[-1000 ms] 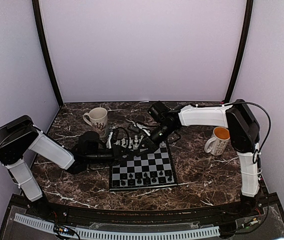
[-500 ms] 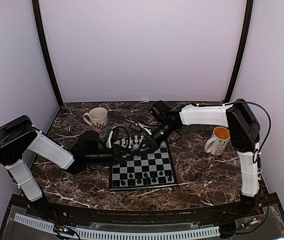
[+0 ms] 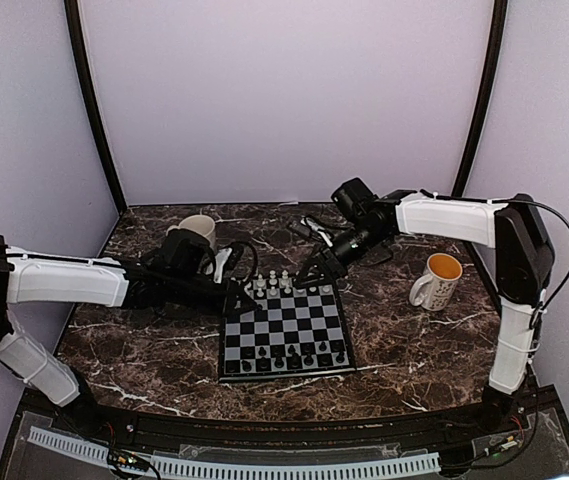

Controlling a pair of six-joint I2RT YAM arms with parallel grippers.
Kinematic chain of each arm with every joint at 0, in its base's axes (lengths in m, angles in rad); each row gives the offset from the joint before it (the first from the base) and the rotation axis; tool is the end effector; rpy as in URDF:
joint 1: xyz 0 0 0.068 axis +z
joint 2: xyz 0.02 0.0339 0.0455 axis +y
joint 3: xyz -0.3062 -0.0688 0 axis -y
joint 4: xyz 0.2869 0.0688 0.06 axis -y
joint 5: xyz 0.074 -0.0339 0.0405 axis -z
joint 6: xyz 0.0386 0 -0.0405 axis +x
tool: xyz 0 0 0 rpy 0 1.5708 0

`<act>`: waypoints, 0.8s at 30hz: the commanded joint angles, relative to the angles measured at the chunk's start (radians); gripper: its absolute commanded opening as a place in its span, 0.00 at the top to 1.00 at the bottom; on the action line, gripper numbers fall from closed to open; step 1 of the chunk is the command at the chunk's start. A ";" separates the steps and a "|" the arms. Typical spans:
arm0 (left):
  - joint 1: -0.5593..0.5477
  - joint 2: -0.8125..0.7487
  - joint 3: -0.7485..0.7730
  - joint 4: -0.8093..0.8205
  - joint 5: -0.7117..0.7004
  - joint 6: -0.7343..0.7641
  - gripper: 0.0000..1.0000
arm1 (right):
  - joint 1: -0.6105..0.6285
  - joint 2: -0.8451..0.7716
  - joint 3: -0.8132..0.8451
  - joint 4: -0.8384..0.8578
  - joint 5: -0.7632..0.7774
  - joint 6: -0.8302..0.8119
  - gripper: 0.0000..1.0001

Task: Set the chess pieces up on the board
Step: Place the pawn at h8.

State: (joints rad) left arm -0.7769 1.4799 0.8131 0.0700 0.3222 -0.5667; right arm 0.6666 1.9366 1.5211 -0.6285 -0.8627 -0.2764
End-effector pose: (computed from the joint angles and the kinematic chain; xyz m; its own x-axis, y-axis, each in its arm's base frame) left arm 0.2383 -0.2515 0.2260 -0.7954 0.0679 -0.6023 0.5035 0.6273 -0.5942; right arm 0.3482 0.3112 0.2529 -0.4619 -0.5893 -0.6629 -0.8610 0.1187 0.4945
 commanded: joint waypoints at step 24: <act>-0.058 0.008 0.129 -0.638 -0.068 0.250 0.90 | 0.001 -0.014 -0.032 -0.021 0.013 -0.078 0.61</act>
State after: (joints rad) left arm -0.8253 1.4662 0.9051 -0.5625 0.2676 -0.3401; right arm 0.6666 1.9354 1.5005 -0.6510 -0.8486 -0.3408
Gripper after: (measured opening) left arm 0.097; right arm 0.385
